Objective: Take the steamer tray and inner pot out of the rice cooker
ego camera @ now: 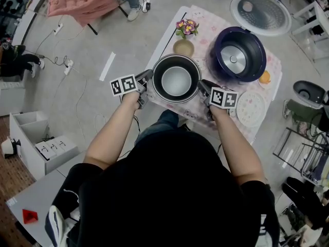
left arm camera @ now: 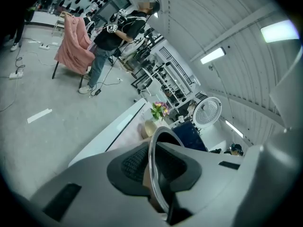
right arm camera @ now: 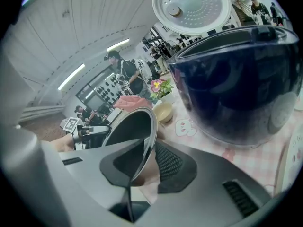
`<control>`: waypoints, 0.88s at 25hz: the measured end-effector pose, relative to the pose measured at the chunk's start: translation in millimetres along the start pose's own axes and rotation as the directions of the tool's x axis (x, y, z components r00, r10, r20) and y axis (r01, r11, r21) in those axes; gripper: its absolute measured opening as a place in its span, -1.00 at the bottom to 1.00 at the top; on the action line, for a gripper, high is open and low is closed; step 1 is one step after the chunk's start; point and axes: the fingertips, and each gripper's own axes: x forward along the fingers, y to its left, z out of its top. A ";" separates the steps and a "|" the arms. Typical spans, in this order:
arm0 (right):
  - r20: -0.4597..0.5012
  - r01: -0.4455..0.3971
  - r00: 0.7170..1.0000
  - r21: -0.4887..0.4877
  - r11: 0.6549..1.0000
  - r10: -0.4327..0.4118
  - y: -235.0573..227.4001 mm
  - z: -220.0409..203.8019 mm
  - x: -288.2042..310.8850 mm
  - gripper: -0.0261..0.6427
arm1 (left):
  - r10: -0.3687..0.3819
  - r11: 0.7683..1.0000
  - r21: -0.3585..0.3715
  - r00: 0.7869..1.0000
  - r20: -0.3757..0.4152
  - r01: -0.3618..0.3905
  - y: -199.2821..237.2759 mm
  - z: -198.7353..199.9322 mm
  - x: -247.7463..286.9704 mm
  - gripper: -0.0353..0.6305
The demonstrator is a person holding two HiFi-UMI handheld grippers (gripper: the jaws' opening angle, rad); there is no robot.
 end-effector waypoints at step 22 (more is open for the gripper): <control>0.260 0.141 0.960 -0.114 0.983 -0.108 -6.6 53.8 -152.2 -0.61 | -0.138 0.900 0.420 0.990 0.025 0.115 -160.6 44.4 22.0 -0.70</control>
